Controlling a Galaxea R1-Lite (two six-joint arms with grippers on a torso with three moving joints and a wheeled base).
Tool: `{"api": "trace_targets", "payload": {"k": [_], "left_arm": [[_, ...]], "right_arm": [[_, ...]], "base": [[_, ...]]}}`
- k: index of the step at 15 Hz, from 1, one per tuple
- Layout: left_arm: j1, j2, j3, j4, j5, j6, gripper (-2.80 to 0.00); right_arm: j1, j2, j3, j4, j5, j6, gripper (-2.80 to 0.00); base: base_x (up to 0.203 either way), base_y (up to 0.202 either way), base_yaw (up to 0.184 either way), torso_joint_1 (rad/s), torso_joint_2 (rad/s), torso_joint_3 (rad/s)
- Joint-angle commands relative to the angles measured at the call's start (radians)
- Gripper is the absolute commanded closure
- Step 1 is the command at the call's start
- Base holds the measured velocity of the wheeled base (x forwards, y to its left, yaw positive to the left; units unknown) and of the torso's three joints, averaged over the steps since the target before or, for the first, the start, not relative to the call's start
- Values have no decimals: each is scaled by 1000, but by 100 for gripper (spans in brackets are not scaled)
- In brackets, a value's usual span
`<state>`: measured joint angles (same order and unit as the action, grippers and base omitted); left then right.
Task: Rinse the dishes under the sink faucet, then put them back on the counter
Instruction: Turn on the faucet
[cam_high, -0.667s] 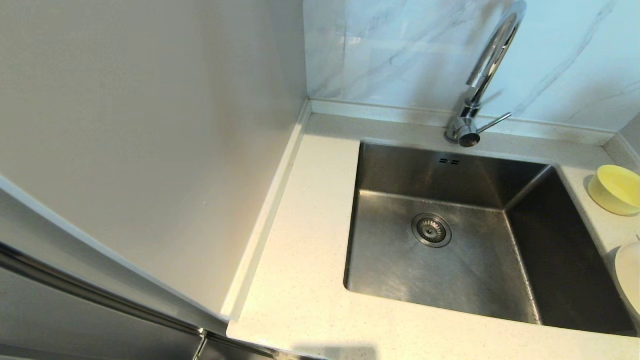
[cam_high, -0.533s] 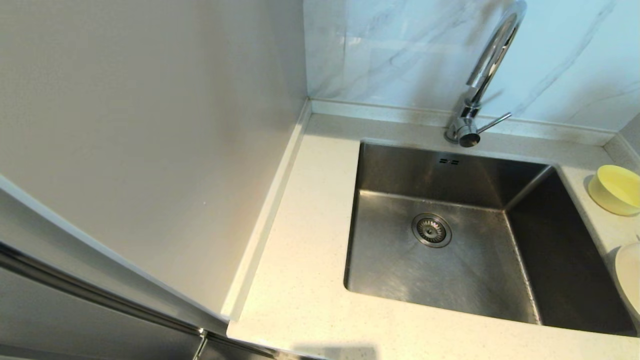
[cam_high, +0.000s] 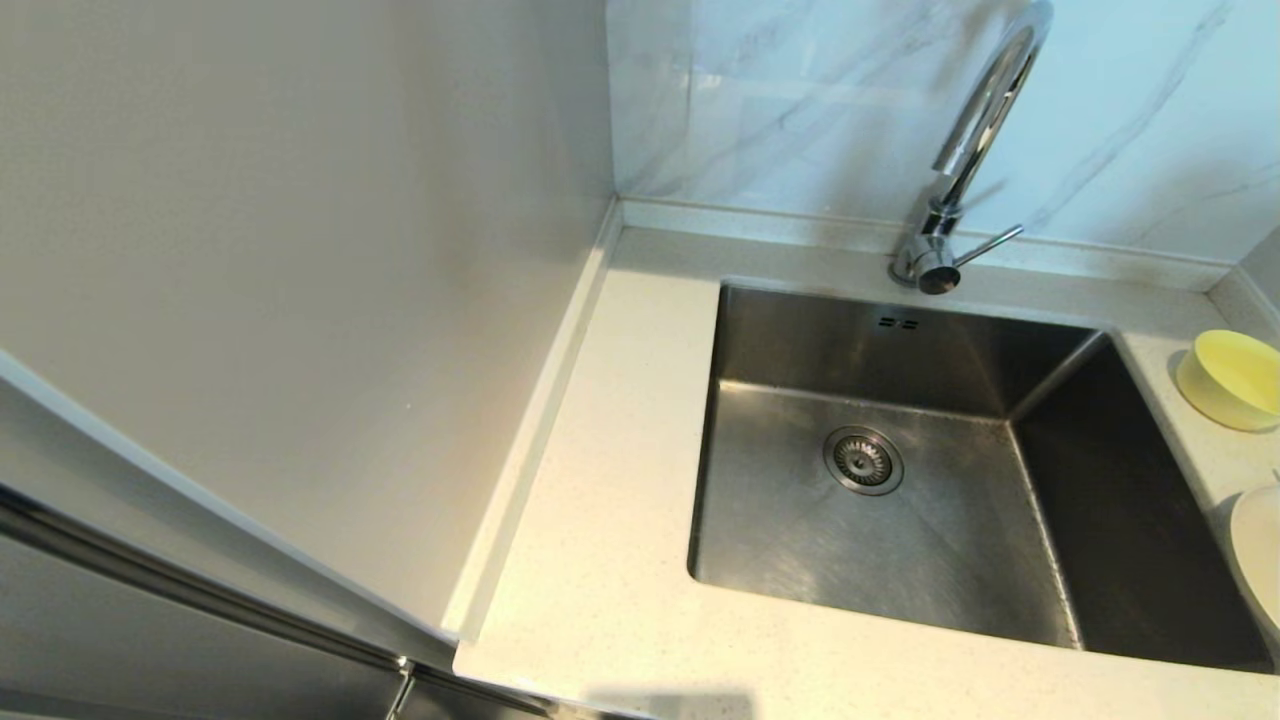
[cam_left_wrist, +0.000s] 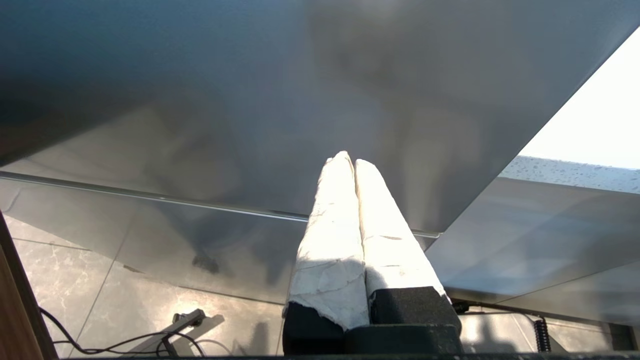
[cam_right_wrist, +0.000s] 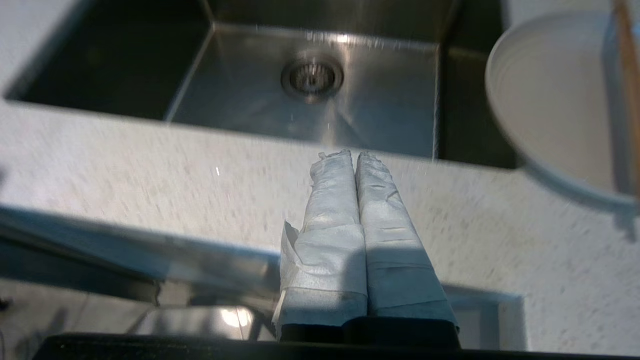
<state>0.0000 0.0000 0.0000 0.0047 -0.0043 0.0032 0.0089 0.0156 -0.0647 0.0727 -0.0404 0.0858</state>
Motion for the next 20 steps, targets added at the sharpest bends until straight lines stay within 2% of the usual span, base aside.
{"api": "trace_targets", "payload": {"k": [1, 4, 8, 10, 13, 16, 20], "left_arm": [[0, 0, 0, 0, 0, 0, 0], [0, 0, 0, 0, 0, 0, 0], [0, 0, 0, 0, 0, 0, 0], [0, 0, 0, 0, 0, 0, 0], [0, 0, 0, 1, 0, 0, 0], [0, 0, 0, 0, 0, 0, 0], [0, 0, 0, 0, 0, 0, 0]], "right_arm": [[0, 74, -107, 30, -2, 22, 0], [0, 338, -382, 153, -5, 72, 0], [1, 733, -700, 223, -12, 86, 0], [-1, 932, -933, 251, 0, 155, 0], [-65, 1211, -1288, 269, 4, 257, 0], [-115, 1441, -1485, 285, 7, 304, 0], [-178, 1651, -1645, 298, 17, 635, 0]], "base": [[0, 0, 0, 0, 0, 0], [0, 0, 0, 0, 0, 0], [0, 0, 0, 0, 0, 0], [0, 0, 0, 0, 0, 0], [0, 0, 0, 0, 0, 0], [0, 0, 0, 0, 0, 0], [0, 0, 0, 0, 0, 0]]}}
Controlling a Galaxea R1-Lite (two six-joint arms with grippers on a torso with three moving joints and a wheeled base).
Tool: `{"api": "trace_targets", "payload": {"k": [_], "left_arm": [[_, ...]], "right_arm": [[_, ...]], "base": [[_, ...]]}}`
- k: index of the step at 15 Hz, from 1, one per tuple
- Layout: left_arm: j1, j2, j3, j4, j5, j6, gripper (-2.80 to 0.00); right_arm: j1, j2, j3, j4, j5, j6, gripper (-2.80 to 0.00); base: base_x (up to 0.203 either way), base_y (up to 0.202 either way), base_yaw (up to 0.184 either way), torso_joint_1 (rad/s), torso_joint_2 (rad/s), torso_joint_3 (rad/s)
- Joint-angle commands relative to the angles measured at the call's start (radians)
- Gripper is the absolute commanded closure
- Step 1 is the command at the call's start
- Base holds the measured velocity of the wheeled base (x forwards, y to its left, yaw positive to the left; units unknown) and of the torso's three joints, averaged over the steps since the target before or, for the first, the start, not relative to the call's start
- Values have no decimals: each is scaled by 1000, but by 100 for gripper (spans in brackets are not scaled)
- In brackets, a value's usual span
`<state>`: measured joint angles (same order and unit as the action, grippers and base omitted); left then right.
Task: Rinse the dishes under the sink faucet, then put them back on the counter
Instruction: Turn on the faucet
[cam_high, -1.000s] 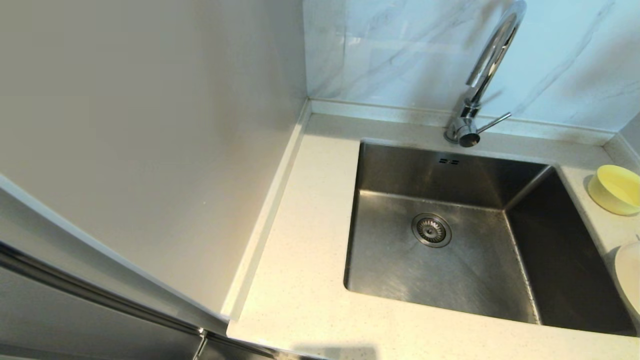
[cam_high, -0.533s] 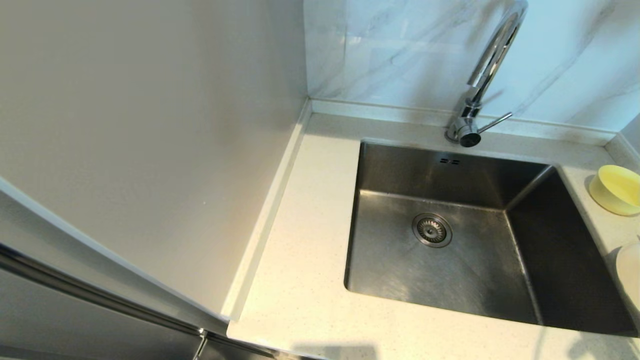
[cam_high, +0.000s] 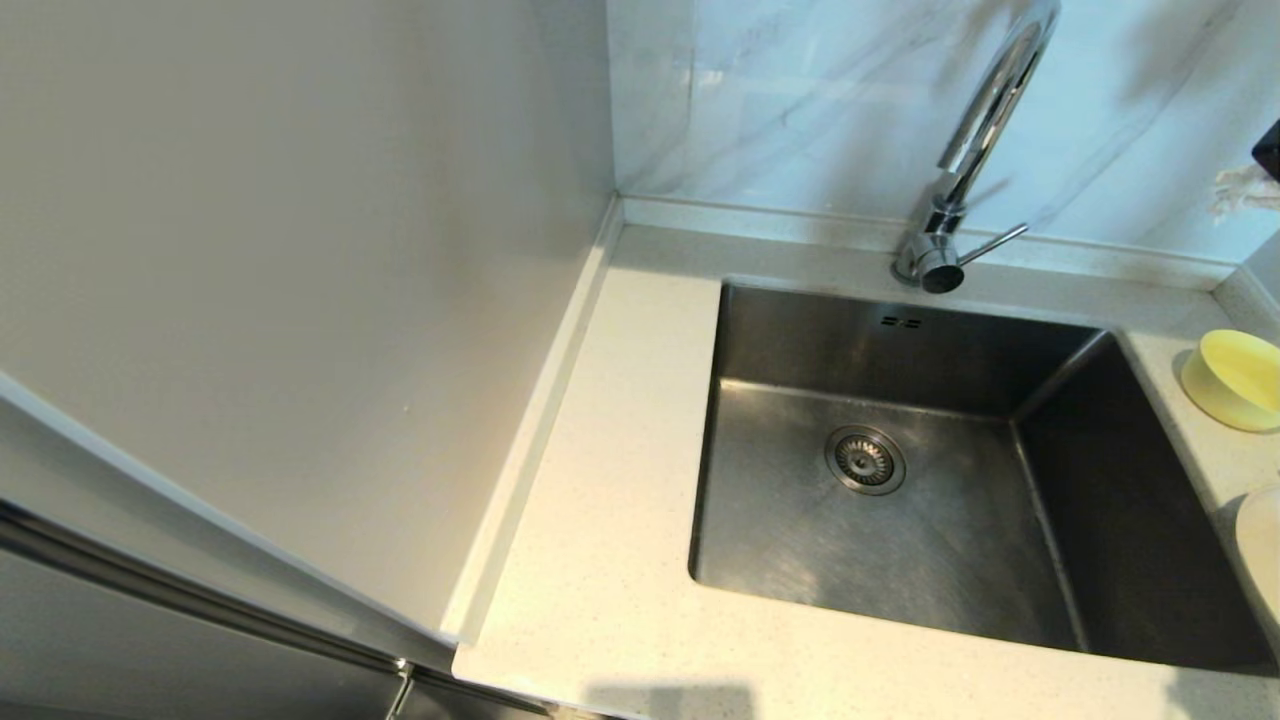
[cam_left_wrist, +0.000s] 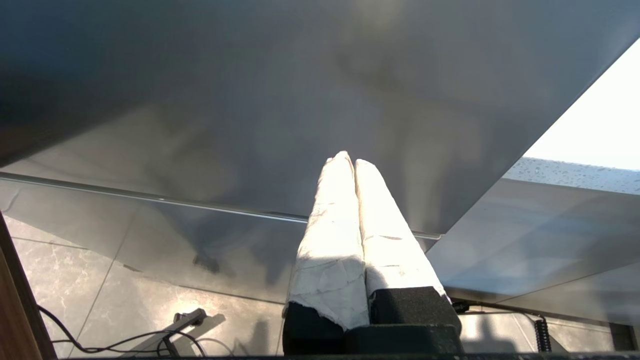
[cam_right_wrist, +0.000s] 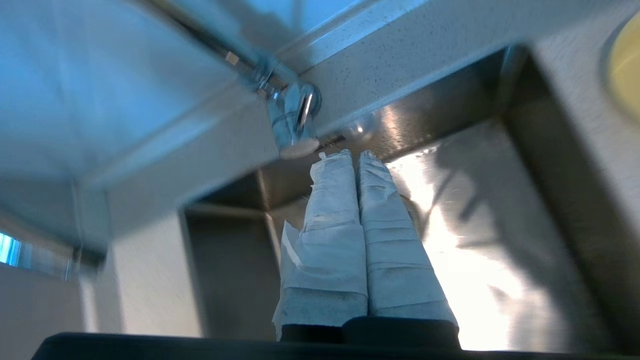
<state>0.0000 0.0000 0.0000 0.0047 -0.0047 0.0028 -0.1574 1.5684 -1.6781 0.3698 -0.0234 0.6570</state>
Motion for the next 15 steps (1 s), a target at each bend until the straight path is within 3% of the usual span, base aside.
{"api": "trace_targets", "payload": {"k": [1, 3, 7, 11, 15], "left_arm": [[0, 0, 0, 0, 0, 0, 0], [0, 0, 0, 0, 0, 0, 0], [0, 0, 0, 0, 0, 0, 0], [0, 0, 0, 0, 0, 0, 0], [0, 0, 0, 0, 0, 0, 0]], "right_arm": [[-17, 134, -54, -1, 1, 110, 0], [-15, 188, -74, -35, 3, 141, 0], [14, 255, -59, -261, 9, 130, 0], [58, 292, 27, -494, 1, -16, 0], [92, 361, 35, -560, -29, -28, 0]], "base": [[0, 0, 0, 0, 0, 0], [0, 0, 0, 0, 0, 0], [0, 0, 0, 0, 0, 0], [0, 0, 0, 0, 0, 0], [0, 0, 0, 0, 0, 0]]}}
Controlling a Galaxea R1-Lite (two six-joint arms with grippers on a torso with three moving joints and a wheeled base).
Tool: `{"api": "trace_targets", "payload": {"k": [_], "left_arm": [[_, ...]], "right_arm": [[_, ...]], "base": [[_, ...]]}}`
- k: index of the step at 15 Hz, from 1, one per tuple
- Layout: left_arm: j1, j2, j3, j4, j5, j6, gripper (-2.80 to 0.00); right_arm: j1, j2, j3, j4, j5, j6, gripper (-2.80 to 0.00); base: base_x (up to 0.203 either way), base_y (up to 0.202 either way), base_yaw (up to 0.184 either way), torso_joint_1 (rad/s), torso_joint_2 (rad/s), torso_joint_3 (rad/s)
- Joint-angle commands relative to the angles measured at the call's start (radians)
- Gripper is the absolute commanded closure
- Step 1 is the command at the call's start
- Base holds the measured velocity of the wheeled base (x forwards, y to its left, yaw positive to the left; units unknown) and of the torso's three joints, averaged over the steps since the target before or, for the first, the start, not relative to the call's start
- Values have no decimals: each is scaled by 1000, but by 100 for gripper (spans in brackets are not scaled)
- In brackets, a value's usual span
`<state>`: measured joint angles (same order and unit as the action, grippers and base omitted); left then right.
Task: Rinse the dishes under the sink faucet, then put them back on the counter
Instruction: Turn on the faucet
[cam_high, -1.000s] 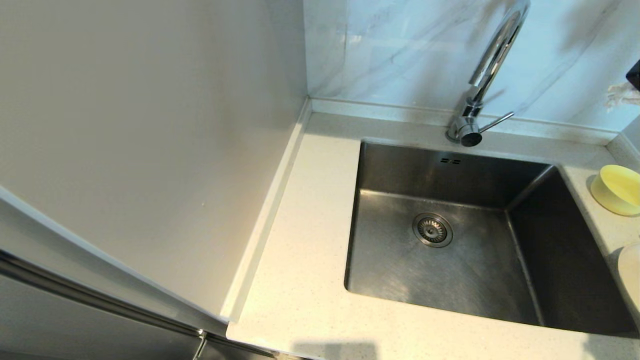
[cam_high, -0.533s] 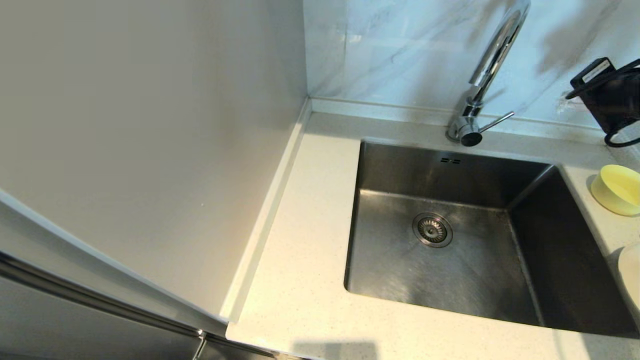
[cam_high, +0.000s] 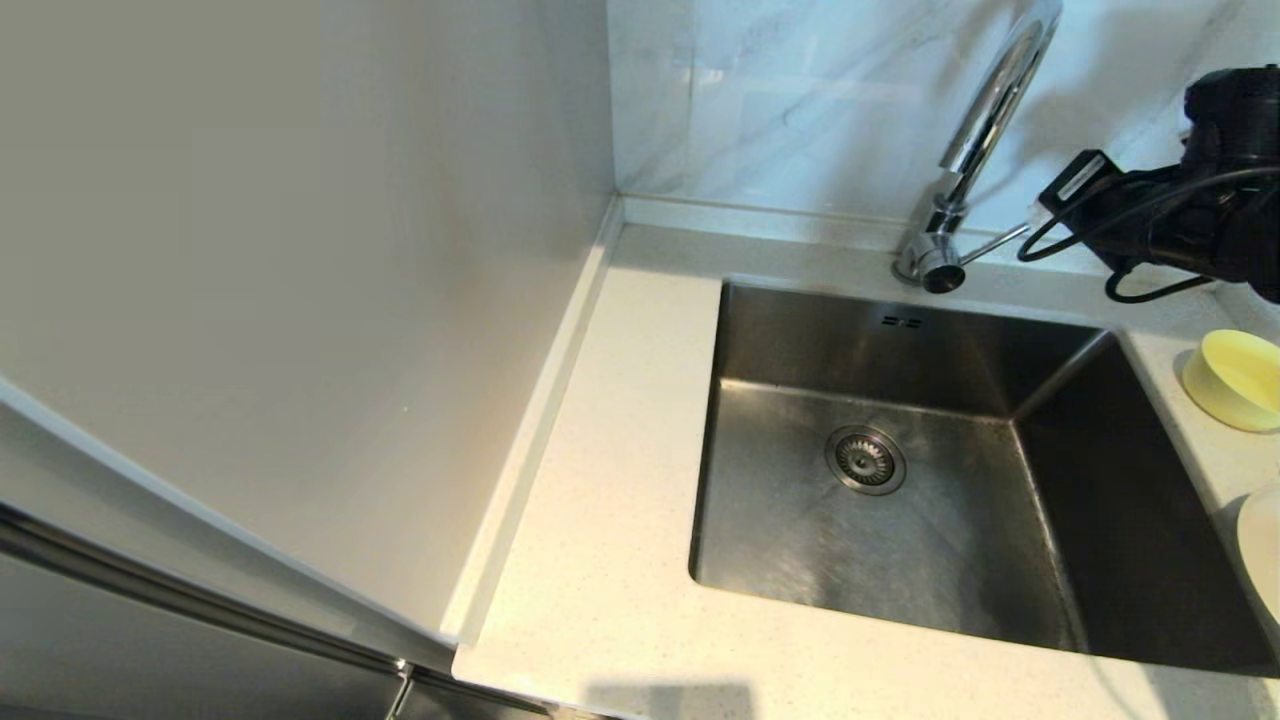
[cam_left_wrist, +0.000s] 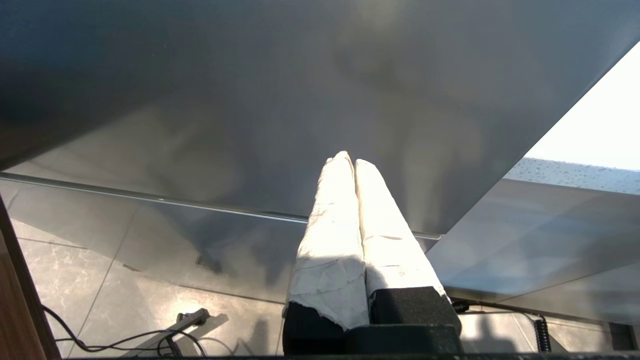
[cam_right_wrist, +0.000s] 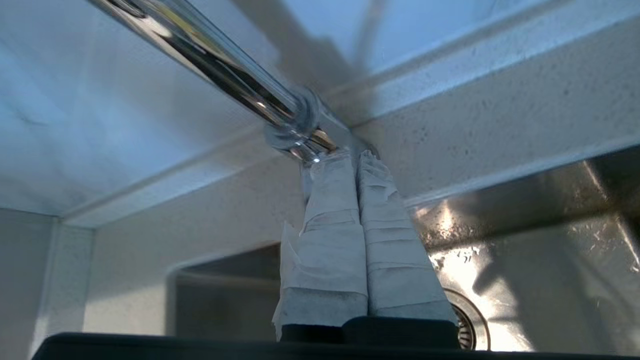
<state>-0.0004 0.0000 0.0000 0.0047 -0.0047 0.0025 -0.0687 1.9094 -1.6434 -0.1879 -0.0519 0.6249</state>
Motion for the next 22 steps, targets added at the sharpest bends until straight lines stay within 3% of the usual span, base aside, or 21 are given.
{"api": "trace_targets", "payload": {"k": [1, 3, 6, 14, 19, 22], "left_arm": [[0, 0, 0, 1, 0, 1, 0], [0, 0, 0, 0, 0, 1, 0], [0, 0, 0, 0, 0, 1, 0], [0, 0, 0, 0, 0, 1, 0], [0, 0, 0, 0, 0, 1, 0], [0, 0, 0, 0, 0, 1, 0]], "right_arm": [[5, 37, -7, -2, -2, 4, 0], [5, 70, -32, -4, -7, 4, 0], [3, 105, -113, -8, -80, 9, 0], [15, 125, -122, -7, -83, 4, 0], [14, 105, -45, -7, -76, 7, 0], [13, 31, 73, -7, -16, 6, 0]], "base": [[0, 0, 0, 0, 0, 0], [0, 0, 0, 0, 0, 0], [0, 0, 0, 0, 0, 0], [0, 0, 0, 0, 0, 0], [0, 0, 0, 0, 0, 0], [0, 0, 0, 0, 0, 0]]}}
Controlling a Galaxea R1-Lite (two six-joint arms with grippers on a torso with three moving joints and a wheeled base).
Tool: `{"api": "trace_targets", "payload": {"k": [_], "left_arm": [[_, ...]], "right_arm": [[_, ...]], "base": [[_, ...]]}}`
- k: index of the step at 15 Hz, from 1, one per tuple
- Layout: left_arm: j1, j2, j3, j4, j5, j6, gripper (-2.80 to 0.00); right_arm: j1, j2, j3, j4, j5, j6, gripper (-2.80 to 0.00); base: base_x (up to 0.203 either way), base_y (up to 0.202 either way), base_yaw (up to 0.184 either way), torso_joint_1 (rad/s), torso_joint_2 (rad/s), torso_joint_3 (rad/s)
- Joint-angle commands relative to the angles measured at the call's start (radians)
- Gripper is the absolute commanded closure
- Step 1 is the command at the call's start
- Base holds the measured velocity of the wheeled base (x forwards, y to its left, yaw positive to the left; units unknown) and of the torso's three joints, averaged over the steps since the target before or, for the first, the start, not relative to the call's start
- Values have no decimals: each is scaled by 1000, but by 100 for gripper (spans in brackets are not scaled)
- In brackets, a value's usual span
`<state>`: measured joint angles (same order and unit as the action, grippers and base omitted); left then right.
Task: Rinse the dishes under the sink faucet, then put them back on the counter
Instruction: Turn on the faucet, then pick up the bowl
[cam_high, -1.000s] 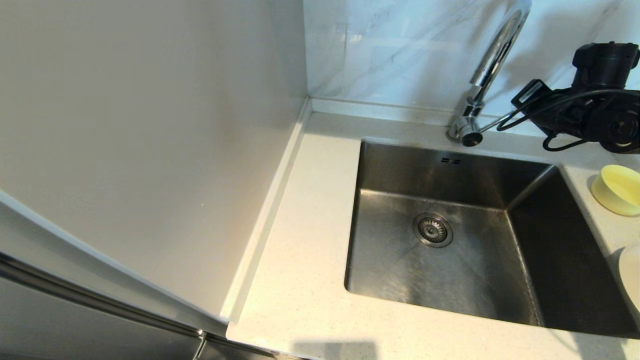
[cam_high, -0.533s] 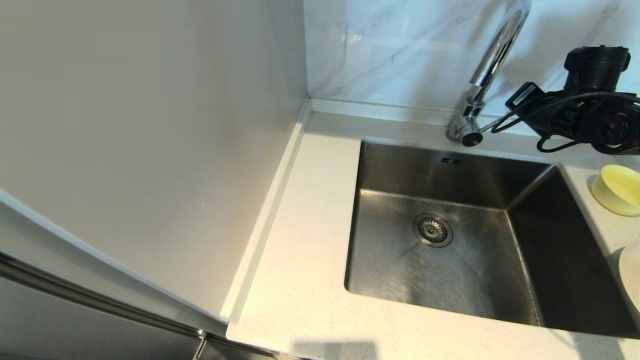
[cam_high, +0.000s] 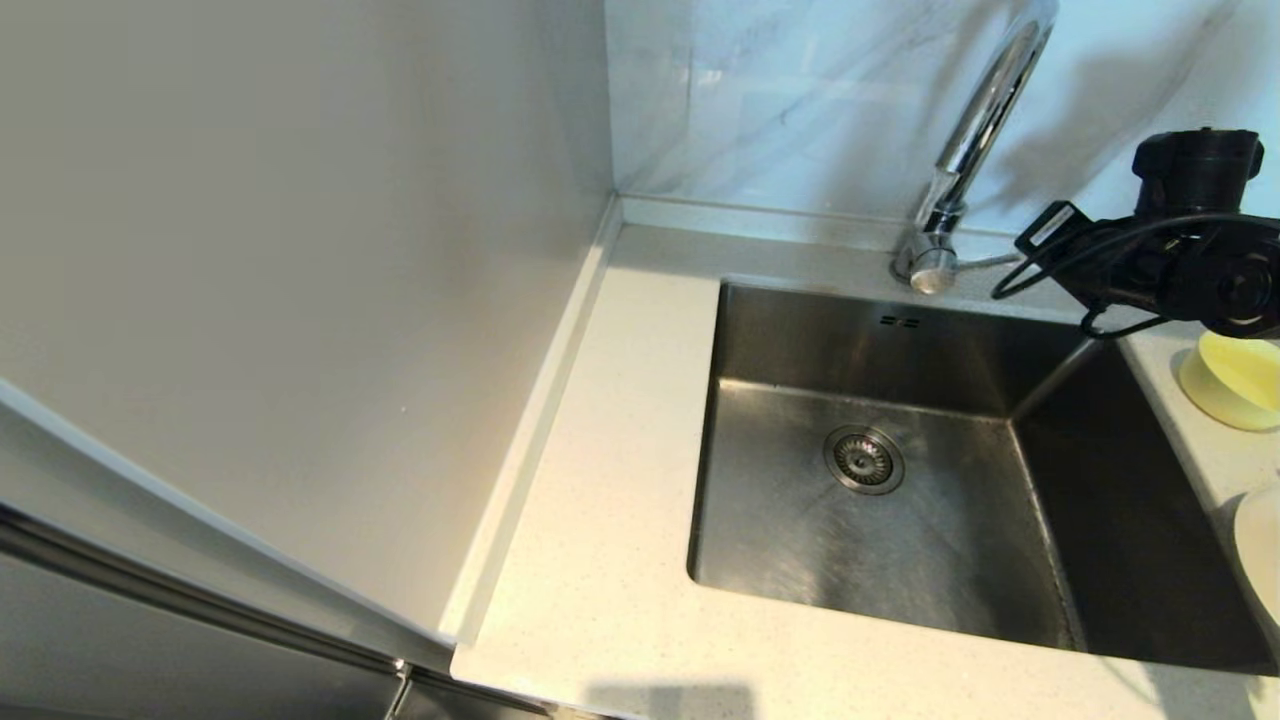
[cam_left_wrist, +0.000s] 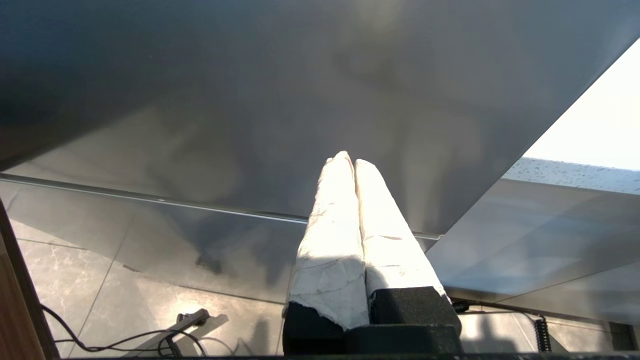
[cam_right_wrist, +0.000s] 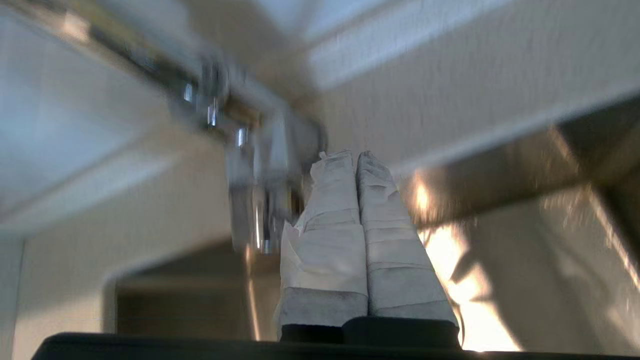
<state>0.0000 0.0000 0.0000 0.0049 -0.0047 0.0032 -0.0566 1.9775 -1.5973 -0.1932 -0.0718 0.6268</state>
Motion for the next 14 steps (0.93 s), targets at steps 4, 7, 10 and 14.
{"api": "trace_targets", "payload": {"k": [4, 7, 10, 14], "left_arm": [[0, 0, 0, 0, 0, 0, 0], [0, 0, 0, 0, 0, 0, 0], [0, 0, 0, 0, 0, 0, 0], [0, 0, 0, 0, 0, 0, 0]], "right_arm": [[-38, -102, 76, 10, 36, -22, 0], [-131, -184, 85, 227, 39, -206, 0], [-265, -279, 86, 542, 116, -583, 0], [-418, -309, 67, 679, 194, -909, 0]], "base": [[0, 0, 0, 0, 0, 0], [0, 0, 0, 0, 0, 0], [0, 0, 0, 0, 0, 0], [0, 0, 0, 0, 0, 0]]}}
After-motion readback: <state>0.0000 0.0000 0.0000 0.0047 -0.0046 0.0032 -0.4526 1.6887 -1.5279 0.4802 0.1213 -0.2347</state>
